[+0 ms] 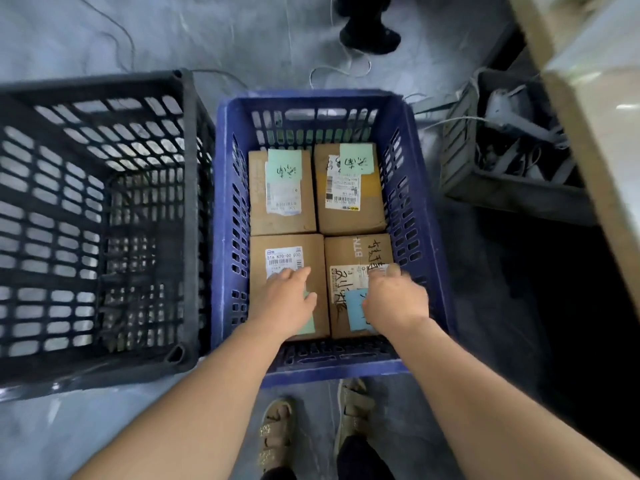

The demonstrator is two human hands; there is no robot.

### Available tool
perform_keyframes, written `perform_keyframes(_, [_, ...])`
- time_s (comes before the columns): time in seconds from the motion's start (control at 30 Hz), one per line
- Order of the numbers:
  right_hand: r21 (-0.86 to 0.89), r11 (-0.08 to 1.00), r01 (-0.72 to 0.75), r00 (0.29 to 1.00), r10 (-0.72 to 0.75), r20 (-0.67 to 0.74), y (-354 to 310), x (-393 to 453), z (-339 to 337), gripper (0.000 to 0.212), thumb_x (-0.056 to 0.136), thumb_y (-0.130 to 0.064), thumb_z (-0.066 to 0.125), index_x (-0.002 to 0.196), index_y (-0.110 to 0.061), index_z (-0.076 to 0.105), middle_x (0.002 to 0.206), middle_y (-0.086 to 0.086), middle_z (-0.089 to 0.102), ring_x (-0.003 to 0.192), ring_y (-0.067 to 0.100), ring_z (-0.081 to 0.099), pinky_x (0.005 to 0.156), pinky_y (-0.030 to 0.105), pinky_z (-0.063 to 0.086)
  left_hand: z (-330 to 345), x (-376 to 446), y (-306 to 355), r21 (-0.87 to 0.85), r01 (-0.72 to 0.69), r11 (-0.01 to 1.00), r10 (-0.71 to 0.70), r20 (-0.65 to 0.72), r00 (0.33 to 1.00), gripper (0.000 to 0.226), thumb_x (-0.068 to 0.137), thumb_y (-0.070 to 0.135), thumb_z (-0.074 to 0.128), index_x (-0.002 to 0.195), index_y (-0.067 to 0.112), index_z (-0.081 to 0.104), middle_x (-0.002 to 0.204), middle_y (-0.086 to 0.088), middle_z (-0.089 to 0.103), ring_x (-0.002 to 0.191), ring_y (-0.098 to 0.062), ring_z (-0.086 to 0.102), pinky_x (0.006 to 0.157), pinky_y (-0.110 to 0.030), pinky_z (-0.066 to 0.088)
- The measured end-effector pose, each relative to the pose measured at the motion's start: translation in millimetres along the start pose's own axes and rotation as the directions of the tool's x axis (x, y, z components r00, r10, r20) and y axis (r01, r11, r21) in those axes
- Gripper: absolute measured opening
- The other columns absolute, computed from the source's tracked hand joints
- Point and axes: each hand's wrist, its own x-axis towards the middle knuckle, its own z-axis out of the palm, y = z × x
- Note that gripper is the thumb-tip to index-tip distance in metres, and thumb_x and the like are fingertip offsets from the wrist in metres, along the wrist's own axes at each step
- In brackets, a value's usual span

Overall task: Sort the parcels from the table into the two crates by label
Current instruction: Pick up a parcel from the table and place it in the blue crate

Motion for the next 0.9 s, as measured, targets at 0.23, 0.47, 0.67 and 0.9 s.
perform_keyframes(0.23, [0.105,0.991,-0.079,0.971,0.100,-0.215,13,-114,-64,0.034,0.099,-0.032,0.042,0.128,-0.015,0.047,0.128,0.008,0.048,0.119,0.027,0.047,0.075,0.035,0.039,-60,-93,36,0.000,-0.124,0.992,0.122,-0.151,0.981,0.049,0.099,0.042,0.041,0.144,0.023,0.037,0.147,0.002,0.041,0.134,-0.018,0.037,0.102,-0.033,0.035])
perform_keyframes(0.47, [0.208,0.953,-0.219,0.880,0.285,-0.379,34,-241,-96,0.031,0.098,-0.032,0.043,0.121,-0.014,0.052,0.124,0.009,0.051,0.116,0.029,0.049,0.075,0.035,0.037,-89,-173,90,0.082,-0.365,0.927,0.374,-0.232,0.898,0.050,0.096,0.046,0.044,0.140,0.021,0.042,0.144,0.001,0.044,0.130,-0.022,0.040,0.101,-0.036,0.037])
perform_keyframes(0.67, [0.291,0.883,-0.367,0.784,0.462,-0.414,67,-324,-97,0.034,0.099,-0.037,0.043,0.121,-0.013,0.054,0.125,0.009,0.051,0.115,0.028,0.048,0.086,0.036,0.043,-90,-212,145,0.169,-0.553,0.816,0.578,-0.226,0.784,0.052,0.095,0.050,0.044,0.140,0.022,0.043,0.143,0.002,0.046,0.129,-0.022,0.041,0.102,-0.034,0.034])
perform_keyframes(0.9, [0.385,0.765,-0.515,0.624,0.643,-0.444,130,-408,-78,0.029,0.097,-0.032,0.044,0.112,-0.012,0.058,0.115,0.008,0.055,0.106,0.028,0.051,0.077,0.035,0.041,-75,-259,227,0.193,-0.723,0.664,0.747,-0.137,0.650,0.054,0.096,0.049,0.044,0.142,0.022,0.038,0.143,0.001,0.047,0.130,-0.021,0.042,0.100,-0.037,0.040])
